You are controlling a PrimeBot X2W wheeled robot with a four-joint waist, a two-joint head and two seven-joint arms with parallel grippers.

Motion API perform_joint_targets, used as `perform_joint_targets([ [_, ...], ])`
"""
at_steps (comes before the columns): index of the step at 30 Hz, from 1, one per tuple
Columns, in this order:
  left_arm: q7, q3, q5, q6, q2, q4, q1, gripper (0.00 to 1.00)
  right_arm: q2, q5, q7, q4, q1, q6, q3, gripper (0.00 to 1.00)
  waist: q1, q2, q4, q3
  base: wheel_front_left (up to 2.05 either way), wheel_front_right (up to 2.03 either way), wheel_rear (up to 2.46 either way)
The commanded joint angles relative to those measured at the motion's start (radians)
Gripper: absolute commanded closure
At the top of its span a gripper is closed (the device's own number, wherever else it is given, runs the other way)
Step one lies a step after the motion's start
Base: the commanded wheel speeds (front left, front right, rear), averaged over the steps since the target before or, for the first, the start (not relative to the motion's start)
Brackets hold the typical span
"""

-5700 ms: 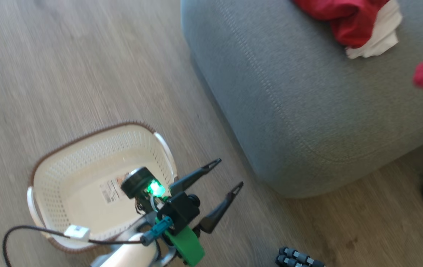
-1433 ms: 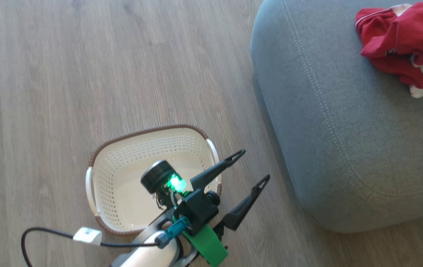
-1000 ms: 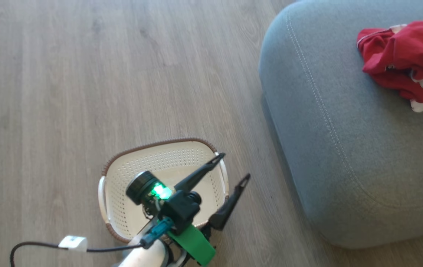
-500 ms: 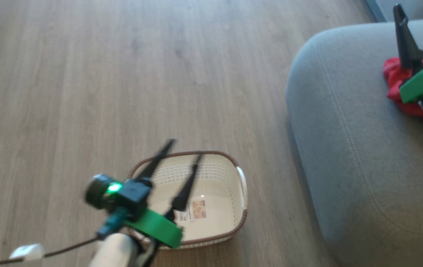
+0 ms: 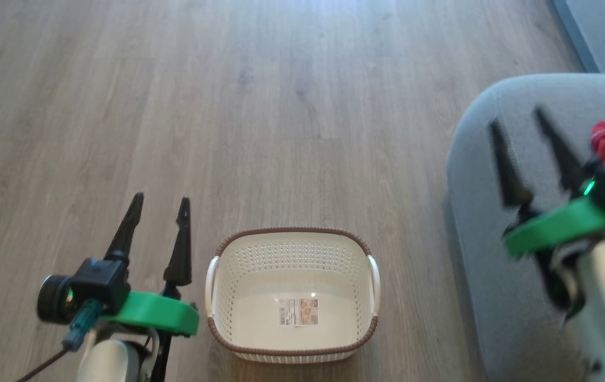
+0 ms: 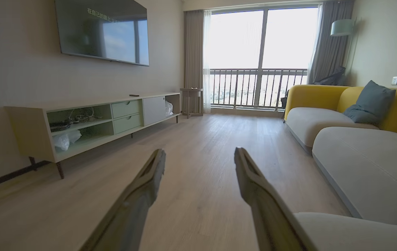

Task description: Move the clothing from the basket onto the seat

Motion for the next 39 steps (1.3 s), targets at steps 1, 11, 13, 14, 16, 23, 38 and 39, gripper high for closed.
perform_joint_targets([
  [1,-0.010,0.046,-0.002,0.010,-0.002,-0.039,-0.019,0.00,0.018,-0.022,-0.009,-0.050,0.028,0.000,0.011,0.00,0.0001,-0.0001,0.013,-0.009,0.00,0.00,0.00],
  [11,-0.010,0.018,0.010,0.040,-0.002,0.062,0.048,0.00,0.205,-0.158,-0.009,-0.119,0.283,0.000,-0.102,0.00,0.0001,-0.0001,0.038,-0.023,0.00,0.00,0.00],
  [13,-0.010,0.006,0.006,0.020,-0.002,0.078,0.055,0.00,0.226,-0.196,-0.009,-0.126,0.316,0.000,-0.133,0.00,0.0001,-0.0001,0.041,-0.025,0.00,0.00,0.00],
  [14,-0.010,0.003,0.009,0.013,-0.002,0.085,0.059,0.00,0.236,-0.202,-0.009,-0.128,0.329,0.000,-0.148,0.00,0.0001,-0.0001,0.041,-0.025,0.00,0.00,0.00],
  [16,-0.010,0.003,0.001,0.005,-0.002,0.096,0.067,0.00,0.248,-0.213,-0.009,-0.132,0.345,0.000,-0.172,0.00,0.0001,-0.0001,0.040,-0.026,0.00,0.00,0.00],
  [23,-0.010,-0.006,0.001,-0.001,-0.002,0.143,0.077,0.00,0.259,-0.219,-0.009,-0.137,0.352,0.000,-0.209,0.00,0.0001,-0.0001,0.030,-0.022,0.00,0.00,0.00],
  [38,-0.010,0.007,-0.014,-0.001,-0.002,0.112,0.059,0.00,0.259,-0.212,-0.009,-0.129,0.342,0.000,-0.227,0.00,0.0001,-0.0001,0.024,-0.010,0.00,0.00,0.00],
  [39,-0.010,0.009,-0.015,0.000,-0.002,0.110,0.060,0.00,0.259,-0.208,-0.009,-0.128,0.341,0.000,-0.230,0.00,0.0001,-0.0001,0.023,-0.009,0.00,0.00,0.00],
])
